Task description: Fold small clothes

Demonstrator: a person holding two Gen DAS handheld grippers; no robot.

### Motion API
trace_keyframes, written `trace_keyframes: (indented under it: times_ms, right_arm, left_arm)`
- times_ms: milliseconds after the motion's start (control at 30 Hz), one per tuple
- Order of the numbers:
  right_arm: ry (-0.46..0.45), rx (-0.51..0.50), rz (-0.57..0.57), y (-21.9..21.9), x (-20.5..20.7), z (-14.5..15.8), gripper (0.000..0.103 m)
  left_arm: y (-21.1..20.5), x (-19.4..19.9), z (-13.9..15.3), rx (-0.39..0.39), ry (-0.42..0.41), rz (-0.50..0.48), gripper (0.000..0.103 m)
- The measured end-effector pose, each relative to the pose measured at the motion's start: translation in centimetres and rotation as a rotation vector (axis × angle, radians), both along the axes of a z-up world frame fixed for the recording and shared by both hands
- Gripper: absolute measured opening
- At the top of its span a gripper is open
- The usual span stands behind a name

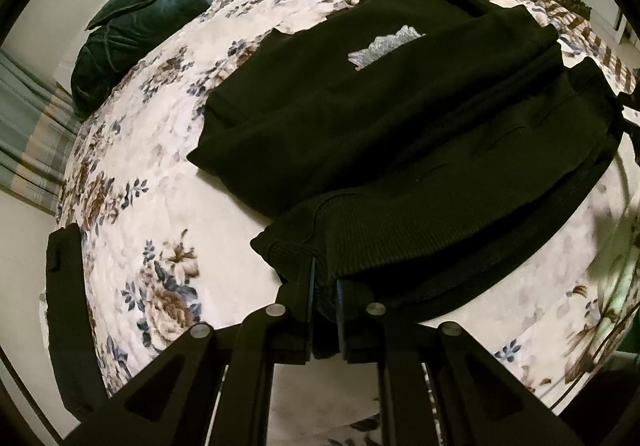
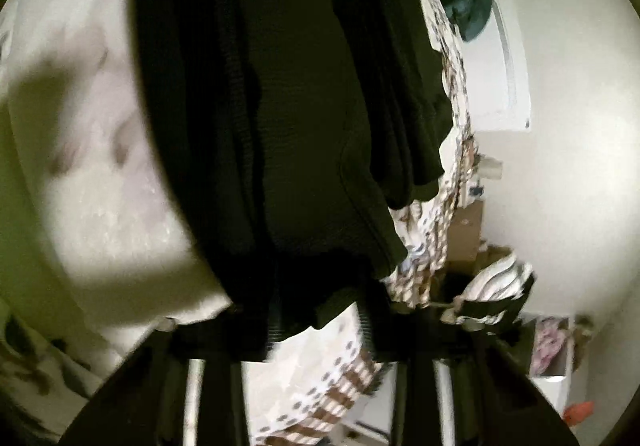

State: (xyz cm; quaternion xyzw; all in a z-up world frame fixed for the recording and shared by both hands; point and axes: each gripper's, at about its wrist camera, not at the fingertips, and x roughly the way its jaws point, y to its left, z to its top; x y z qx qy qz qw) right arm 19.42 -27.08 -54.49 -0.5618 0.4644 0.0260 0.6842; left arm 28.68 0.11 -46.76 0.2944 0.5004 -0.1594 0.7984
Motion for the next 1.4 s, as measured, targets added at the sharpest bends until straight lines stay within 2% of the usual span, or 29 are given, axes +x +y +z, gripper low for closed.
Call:
trace_keyframes:
  times_ms: [67, 200, 367, 567, 633, 767, 833, 900, 933, 967, 1000, 1033, 1067, 1100, 1167, 1267, 1400]
  right_arm:
    - [-0.011, 0.089, -0.052, -0.5, 0.6, 1.9, 0.011]
    - [-0.06, 0.196, -0.103, -1.1, 1.0, 6.3, 0.01]
    - [-0.074, 0.309, -0.15, -1.3, 2.3, 11.4, 0.009]
    - [-0.101, 0.422, -0.2, -1.4, 5.8, 15.8, 0.009]
    - [-0.107, 0.434, -0.201, -1.3, 7.6, 16.1, 0.009]
    - [-0.068, 0.486, -0.259, -2.1, 14.4, 14.9, 0.009]
    - [-0.049, 0.524, -0.32, -2.8, 17.4, 13.8, 0.009]
    - [0.022, 0.582, -0.431, -4.1, 21.1, 11.7, 0.009]
    - [0.04, 0.61, -0.479, -4.5, 22.2, 10.9, 0.009]
    - [0.069, 0.679, -0.556, -5.5, 23.7, 10.1, 0.01]
    - [0.079, 0.72, -0.593, -6.0, 24.4, 9.7, 0.015]
    - [0.084, 0.787, -0.655, -6.9, 25.2, 9.5, 0.021]
    - [0.08, 0.862, -0.702, -7.7, 25.5, 9.5, 0.035]
    - [0.072, 0.92, -0.733, -8.3, 25.5, 9.5, 0.047]
    - [0.041, 1.04, -0.833, -10.3, 25.4, 10.0, 0.06]
    - [0.008, 1.231, -0.957, -13.4, 23.8, 10.4, 0.061]
    - [0.001, 1.346, -1.069, -16.2, 21.6, 9.5, 0.061]
  left_arm:
    - [0.2, -0.1, 0.5, -0.008, -0.014, 0.002, 0.007]
    - [0.7, -0.4, 2.8, -0.031, -0.043, 0.02, 0.007]
    - [1.9, 0.2, 5.6, -0.066, -0.057, 0.072, 0.007]
    - [2.1, 4.4, 6.6, -0.13, -0.082, 0.143, 0.007]
    - [1.6, 6.9, 6.2, -0.154, -0.086, 0.161, 0.007]
    - [0.7, 12.5, 4.3, -0.173, -0.069, 0.199, 0.007]
    - [0.6, 15.7, 2.2, -0.171, -0.014, 0.228, 0.008]
    - [0.8, 17.6, 0.8, -0.192, 0.026, 0.256, 0.012]
    - [1.1, 18.7, -0.2, -0.215, 0.075, 0.282, 0.013]
    - [1.4, 19.3, -0.7, -0.236, 0.104, 0.304, 0.023]
    - [2.0, 19.8, -0.8, -0.275, 0.129, 0.336, 0.03]
    - [2.4, 20.0, -0.7, -0.311, 0.143, 0.358, 0.044]
    - [3.3, 20.0, -0.3, -0.37, 0.161, 0.387, 0.055]
    - [4.1, 19.9, 0.1, -0.411, 0.172, 0.42, 0.059]
    - [5.6, 19.4, 1.0, -0.485, 0.189, 0.473, 0.062]
    - [8.1, 18.0, 2.4, -0.585, 0.196, 0.539, 0.062]
    - [9.1, 17.4, 2.3, -0.636, 0.227, 0.569, 0.062]
